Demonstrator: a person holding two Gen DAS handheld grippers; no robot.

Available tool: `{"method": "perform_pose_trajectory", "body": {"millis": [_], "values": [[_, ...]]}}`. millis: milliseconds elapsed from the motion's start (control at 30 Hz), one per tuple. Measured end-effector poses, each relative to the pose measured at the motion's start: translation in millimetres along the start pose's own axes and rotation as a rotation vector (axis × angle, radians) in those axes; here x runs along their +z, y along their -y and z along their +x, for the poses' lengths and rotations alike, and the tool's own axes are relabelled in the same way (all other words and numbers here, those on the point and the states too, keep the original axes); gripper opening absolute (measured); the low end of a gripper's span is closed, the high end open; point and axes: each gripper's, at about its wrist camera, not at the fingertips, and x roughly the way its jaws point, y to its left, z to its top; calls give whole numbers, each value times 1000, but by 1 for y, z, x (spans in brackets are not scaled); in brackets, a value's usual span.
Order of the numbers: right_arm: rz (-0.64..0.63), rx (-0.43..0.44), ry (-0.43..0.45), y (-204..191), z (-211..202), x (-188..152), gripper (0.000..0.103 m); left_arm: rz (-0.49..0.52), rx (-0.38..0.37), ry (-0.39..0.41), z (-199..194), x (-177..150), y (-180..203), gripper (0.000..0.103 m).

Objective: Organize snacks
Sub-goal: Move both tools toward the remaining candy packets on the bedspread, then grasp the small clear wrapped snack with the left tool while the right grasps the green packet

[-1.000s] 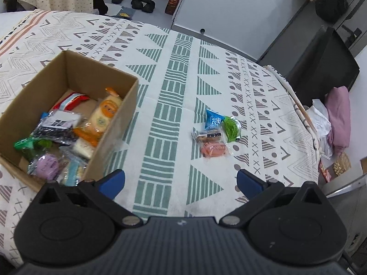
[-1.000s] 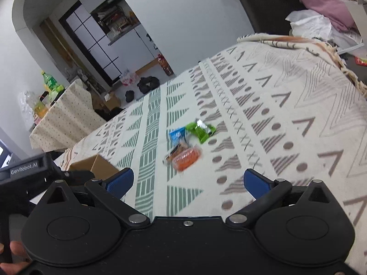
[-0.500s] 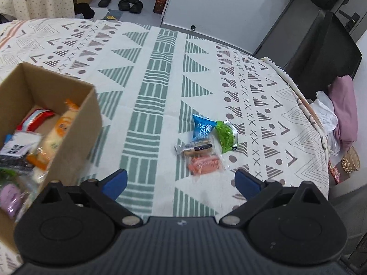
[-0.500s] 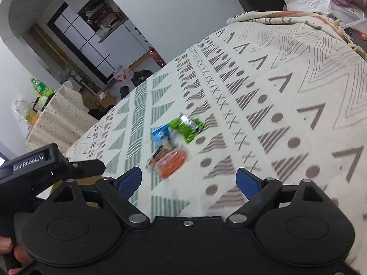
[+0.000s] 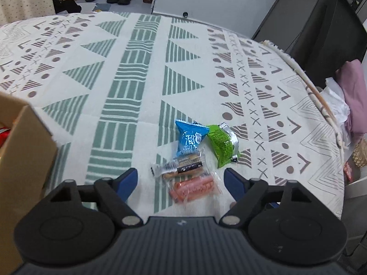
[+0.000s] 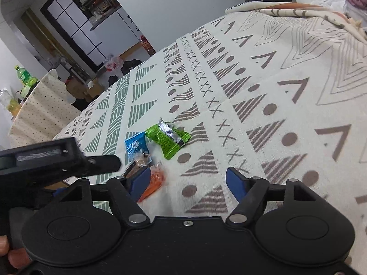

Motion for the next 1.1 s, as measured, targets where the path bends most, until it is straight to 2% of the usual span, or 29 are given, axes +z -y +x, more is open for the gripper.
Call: {"method": "perform_pose_trajectory", "body": {"millis": [200,300,400,567,700,800,867,1000,1067,1100], "values": [[-47,13,-17,-3,21,6,71,18,29,-28,25,8,-1,78],[-80,21,-8,-7,28,7,71,-11,33,-65,34,8,-10,65],[-133,23,-4,-14,34,8,72,-40,47,-60,33,8,-18,54],[-209,17,5,-28,45,9,76,-58,70,-42,33,12,-26,52],[-239,4,16,-32,50,11,77,-87,61,-42,35,17,-32,48],[-248,-8,25,-33,54,14,77,-116,57,-52,33,19,-38,19],[-245,-7,29,-34,57,17,78,-149,44,-61,32,19,-44,19],[-269,-19,38,-38,63,19,77,-134,43,-59,25,21,-44,20],[-262,-16,43,-38,64,21,74,-112,51,-38,20,25,-41,29],[-257,-14,42,-38,65,22,67,-91,58,-24,18,28,-38,37]]}}
